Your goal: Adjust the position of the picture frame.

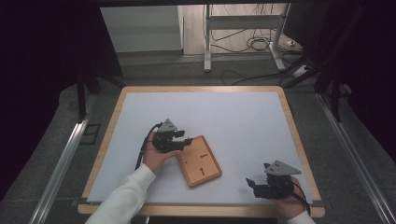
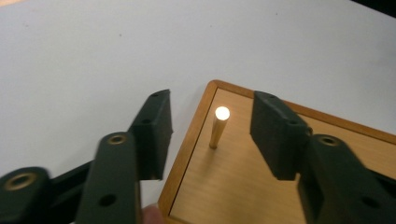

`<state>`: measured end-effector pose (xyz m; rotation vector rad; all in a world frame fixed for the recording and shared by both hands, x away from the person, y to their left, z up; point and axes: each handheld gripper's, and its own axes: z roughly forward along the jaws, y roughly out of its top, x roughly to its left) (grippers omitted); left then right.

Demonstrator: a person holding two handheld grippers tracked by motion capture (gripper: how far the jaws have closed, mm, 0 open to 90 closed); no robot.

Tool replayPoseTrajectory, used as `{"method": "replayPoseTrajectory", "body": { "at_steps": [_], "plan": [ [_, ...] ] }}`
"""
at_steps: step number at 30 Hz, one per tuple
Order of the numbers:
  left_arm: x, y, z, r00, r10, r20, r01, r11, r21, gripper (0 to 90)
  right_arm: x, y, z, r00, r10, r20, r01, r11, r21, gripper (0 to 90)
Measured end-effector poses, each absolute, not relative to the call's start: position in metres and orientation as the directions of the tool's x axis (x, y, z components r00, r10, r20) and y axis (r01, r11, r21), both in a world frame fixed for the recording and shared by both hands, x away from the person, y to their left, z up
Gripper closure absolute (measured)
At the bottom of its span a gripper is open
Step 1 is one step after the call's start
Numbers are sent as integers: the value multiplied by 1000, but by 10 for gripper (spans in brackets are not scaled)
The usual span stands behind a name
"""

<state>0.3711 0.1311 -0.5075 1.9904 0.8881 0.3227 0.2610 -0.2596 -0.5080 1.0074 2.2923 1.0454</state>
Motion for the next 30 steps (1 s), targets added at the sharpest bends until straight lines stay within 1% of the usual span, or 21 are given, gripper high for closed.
{"method": "replayPoseTrajectory", "body": {
  "at_steps": [6,9,12,13,15,17,20,21,24,30],
  "plan": [
    [361,145,-508,685,720,-110,480,-333,812,402,261,-261,-507,-641,763,-79,436,448,780,130],
    [356,153,-509,674,730,-112,493,-332,804,389,261,-261,-508,-642,762,-81,435,450,780,129],
    [350,161,-511,670,732,-120,503,-329,799,401,261,-261,-507,-643,762,-82,435,451,779,130],
    [348,163,-512,676,727,-120,504,-337,795,453,261,-261,-507,-642,762,-82,435,451,779,129],
    [344,165,-513,698,707,-113,505,-375,777,609,261,-261,-507,-641,763,-84,435,452,779,130],
    [342,165,-515,712,693,-114,515,-405,755,742,262,-260,-508,-643,761,-86,435,455,777,130],
    [340,164,-516,723,681,-115,525,-434,732,881,261,-260,-508,-643,761,-89,436,459,774,130],
    [341,165,-516,725,680,-110,523,-439,730,900,261,-260,-508,-644,760,-90,434,459,775,130],
    [342,166,-518,718,686,-116,536,-439,721,900,261,-260,-507,-642,761,-91,433,459,776,130],
    [345,167,-521,714,693,-100,544,-460,702,900,261,-260,-508,-643,760,-93,435,462,773,130]
  ]
}}
